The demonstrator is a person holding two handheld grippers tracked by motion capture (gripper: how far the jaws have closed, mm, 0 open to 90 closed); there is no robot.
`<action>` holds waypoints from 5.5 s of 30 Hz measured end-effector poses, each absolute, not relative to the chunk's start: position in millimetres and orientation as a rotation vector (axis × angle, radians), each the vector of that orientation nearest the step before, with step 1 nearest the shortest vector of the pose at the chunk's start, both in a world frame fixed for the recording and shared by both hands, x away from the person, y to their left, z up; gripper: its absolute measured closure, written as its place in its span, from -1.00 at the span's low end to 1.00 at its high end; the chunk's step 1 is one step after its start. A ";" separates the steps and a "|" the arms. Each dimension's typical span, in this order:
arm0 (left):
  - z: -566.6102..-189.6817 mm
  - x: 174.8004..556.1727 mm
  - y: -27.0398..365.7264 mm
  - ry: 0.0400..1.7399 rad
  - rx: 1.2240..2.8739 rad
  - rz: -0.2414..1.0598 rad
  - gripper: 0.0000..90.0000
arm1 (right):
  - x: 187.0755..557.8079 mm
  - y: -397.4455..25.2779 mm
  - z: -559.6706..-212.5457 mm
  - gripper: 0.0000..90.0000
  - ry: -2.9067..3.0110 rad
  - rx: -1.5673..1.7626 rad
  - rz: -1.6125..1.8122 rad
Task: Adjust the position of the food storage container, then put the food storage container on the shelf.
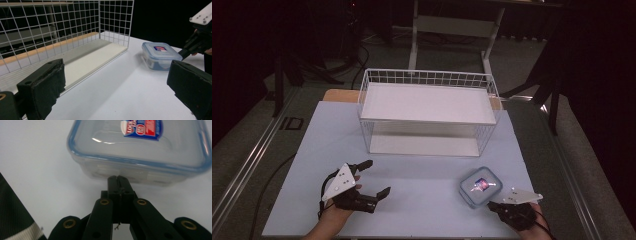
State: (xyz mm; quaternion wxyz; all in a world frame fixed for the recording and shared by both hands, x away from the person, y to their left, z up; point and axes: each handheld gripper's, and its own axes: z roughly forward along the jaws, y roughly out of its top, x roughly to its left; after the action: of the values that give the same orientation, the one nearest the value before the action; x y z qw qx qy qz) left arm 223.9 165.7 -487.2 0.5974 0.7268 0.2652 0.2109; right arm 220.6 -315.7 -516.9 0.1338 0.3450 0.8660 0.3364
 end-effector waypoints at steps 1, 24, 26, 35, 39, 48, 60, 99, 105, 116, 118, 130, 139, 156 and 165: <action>-487.0 223.6 165.7 0.613 1.690 0.491 -0.94 | 223.0 -312.9 -516.6 1.00 2.520 0.991 0.977; -485.8 222.2 166.5 0.610 1.692 0.502 -0.94 | 240.1 -287.4 -486.0 1.00 2.472 0.908 1.110; -486.1 222.3 166.1 0.610 1.693 0.503 -0.94 | 245.3 -303.8 -482.1 1.00 2.401 0.986 1.099; -487.4 224.4 168.1 0.630 1.692 0.503 -0.94 | 272.2 -335.7 -497.7 1.00 2.315 1.210 0.985; -488.1 225.0 169.2 0.637 1.692 0.496 -0.94 | 283.6 -332.8 -512.8 1.00 2.358 1.245 0.937; -488.5 224.7 168.2 0.634 1.693 0.494 -0.94 | 292.5 -310.0 -519.8 1.00 2.425 1.209 0.918; -489.4 224.7 167.9 0.633 1.699 0.488 -0.94 | 307.0 -272.8 -519.4 1.00 2.494 1.147 0.944; -491.1 224.6 168.0 0.634 1.713 0.474 -0.94 | 317.2 -195.5 -518.2 1.00 2.626 0.988 0.951; -491.3 224.3 167.7 0.633 1.716 0.473 -0.94 | 319.7 -186.1 -518.9 1.00 2.634 0.980 0.963; -492.2 224.6 167.2 0.635 1.714 0.465 -0.94 | 316.9 -178.0 -518.2 0.88 2.633 0.946 0.966; -492.1 225.4 167.9 0.639 1.713 0.467 -0.94 | 312.4 -185.4 -513.1 0.66 2.607 0.931 0.992; -488.5 228.3 159.9 0.636 1.780 0.428 -0.94 | 282.5 -218.5 -475.6 -0.49 2.396 0.971 1.194; -472.2 231.4 153.5 0.674 1.791 0.306 -0.94 | 269.5 -219.8 -456.7 -0.68 2.359 0.900 1.347; -465.4 278.9 140.8 0.923 1.874 0.112 -0.99 | 303.0 -189.8 -459.2 -0.71 2.407 1.008 1.395; -502.2 301.1 125.8 1.100 1.856 -0.145 -0.99 | 322.5 -178.3 -492.4 -0.69 2.571 1.424 1.397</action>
State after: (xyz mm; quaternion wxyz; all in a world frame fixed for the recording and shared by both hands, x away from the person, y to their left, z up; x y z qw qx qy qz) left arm 301.1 125.8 -502.2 0.4704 0.7574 0.4489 -0.0594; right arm 322.5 -178.3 -492.4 -0.0563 0.4369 0.7889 0.4285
